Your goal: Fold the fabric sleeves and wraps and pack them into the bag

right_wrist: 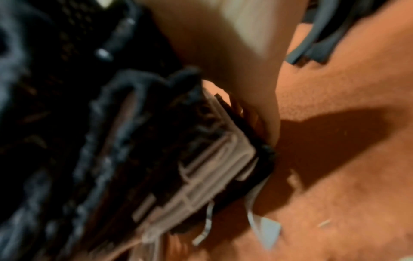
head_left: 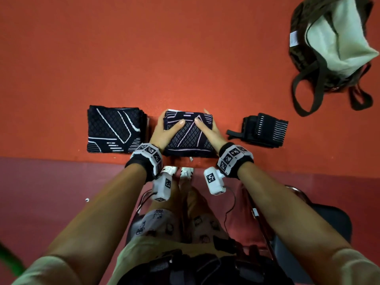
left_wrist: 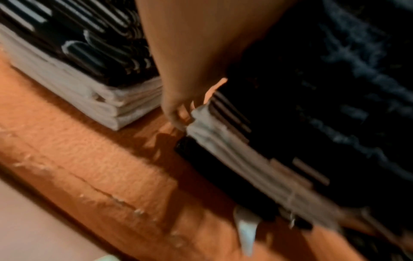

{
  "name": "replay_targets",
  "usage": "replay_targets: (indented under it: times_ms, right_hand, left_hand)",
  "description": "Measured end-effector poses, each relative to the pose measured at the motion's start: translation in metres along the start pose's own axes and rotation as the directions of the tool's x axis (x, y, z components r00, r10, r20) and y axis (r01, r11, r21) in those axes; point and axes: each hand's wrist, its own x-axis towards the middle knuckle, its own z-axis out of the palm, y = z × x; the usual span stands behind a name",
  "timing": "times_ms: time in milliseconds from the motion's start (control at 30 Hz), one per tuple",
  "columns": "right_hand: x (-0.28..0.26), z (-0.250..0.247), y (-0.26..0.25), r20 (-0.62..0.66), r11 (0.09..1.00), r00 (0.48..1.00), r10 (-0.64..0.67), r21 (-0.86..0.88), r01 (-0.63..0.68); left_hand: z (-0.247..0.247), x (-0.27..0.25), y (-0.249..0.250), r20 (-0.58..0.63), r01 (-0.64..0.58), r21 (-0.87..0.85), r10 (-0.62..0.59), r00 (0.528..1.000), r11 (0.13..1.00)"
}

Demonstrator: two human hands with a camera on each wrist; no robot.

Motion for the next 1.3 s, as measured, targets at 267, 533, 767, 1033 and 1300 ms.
replay_targets:
  times_ms: [267,533,767,1033,1300]
  right_hand:
    - [0.008,-0.002,0.008,0.015,0.999,0.999,-0.045,0.027,0.044]
    - [0.001,-0.001,0.010,-0.039,0.990,0.996,-0.077,0.120,0.081]
    - [-0.019,-0.011,-0.035,-0.146,0.980,0.977,-0.157,0.099,0.173]
    - [-0.064,-0.050,-0.126,-0.286,0.926,0.931,-0.228,0.232,0.298]
    - [-0.105,-0.124,-0.169,-0.442,0.875,0.832,-0.334,0.184,0.448]
  left_hand:
    - [-0.002,0.007,-0.005,0.030,-0.008,0.038,0.007,1.000,0.999]
    - [-0.002,0.003,0.007,0.092,-0.084,-0.006,0.084,0.992,0.996]
    - [0.011,-0.004,0.071,0.181,-0.161,0.030,0.153,0.972,0.987]
    - [0.056,-0.008,0.178,0.319,-0.344,0.068,0.306,0.897,0.937]
    - [0.136,-0.017,0.254,0.533,-0.493,0.134,0.357,0.767,0.860]
